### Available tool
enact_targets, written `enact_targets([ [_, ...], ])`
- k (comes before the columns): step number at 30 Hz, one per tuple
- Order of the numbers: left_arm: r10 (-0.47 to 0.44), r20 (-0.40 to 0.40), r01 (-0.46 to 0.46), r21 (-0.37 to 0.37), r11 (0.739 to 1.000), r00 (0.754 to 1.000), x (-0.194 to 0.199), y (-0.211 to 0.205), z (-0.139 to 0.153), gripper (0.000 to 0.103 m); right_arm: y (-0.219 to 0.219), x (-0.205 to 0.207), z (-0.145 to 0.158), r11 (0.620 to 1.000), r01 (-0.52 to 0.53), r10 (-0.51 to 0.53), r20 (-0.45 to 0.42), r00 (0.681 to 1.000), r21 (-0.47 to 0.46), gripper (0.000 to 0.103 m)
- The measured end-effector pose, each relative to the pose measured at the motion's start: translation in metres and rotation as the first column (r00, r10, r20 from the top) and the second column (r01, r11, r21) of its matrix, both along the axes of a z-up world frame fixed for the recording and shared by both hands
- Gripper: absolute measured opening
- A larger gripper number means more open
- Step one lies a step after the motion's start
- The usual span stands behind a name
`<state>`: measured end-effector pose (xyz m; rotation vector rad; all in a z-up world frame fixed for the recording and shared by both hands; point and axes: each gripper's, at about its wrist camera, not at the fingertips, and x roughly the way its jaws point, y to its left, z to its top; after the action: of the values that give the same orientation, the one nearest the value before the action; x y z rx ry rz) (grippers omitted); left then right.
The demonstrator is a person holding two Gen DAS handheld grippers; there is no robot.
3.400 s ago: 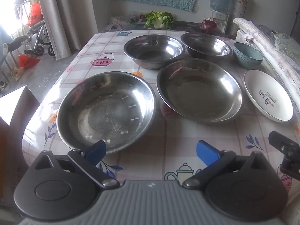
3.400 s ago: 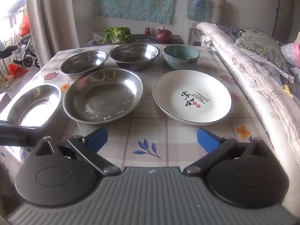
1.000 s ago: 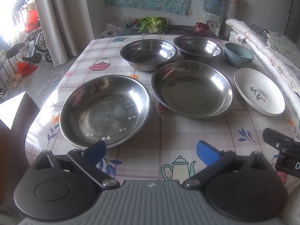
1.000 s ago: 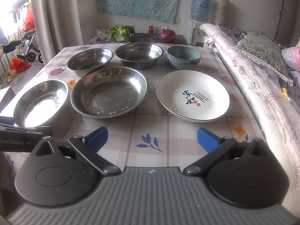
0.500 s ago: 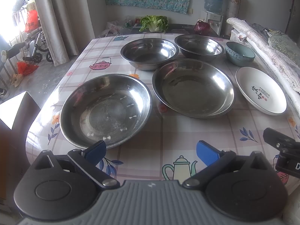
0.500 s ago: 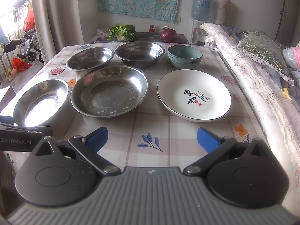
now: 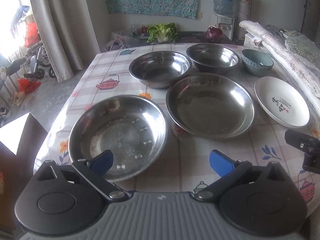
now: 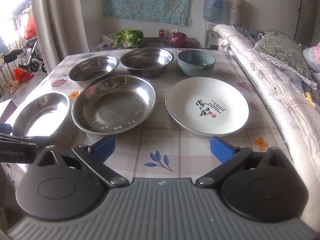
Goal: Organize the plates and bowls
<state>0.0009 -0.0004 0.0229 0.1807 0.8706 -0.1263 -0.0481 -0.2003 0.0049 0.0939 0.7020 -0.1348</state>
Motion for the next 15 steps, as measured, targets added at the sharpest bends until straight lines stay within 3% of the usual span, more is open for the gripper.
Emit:
enact_targets([
  [5, 0.011, 0.062, -0.008, -0.04, 0.999, 0.998, 0.03, 0.013, 0.025, 0.103, -0.012, 0.03, 0.028, 0.992, -0.089, 0.077, 0.138, 0.987, 0.088, 0.102],
  [9, -0.03, 0.1, 0.04, -0.1, 0.994, 0.995, 0.057, 0.022, 0.037, 0.103, -0.015, 0.07, 0.049, 0.974, -0.177, 0.145, 0.211, 0.967, 0.142, 0.102],
  [15, -0.036, 0.043, 0.043, -0.189, 0.981, 0.998, 0.108, 0.037, 0.03, 0.103, -0.008, 0.156, 0.048, 0.936, -0.247, 0.208, 0.173, 0.963, 0.252, 0.102],
])
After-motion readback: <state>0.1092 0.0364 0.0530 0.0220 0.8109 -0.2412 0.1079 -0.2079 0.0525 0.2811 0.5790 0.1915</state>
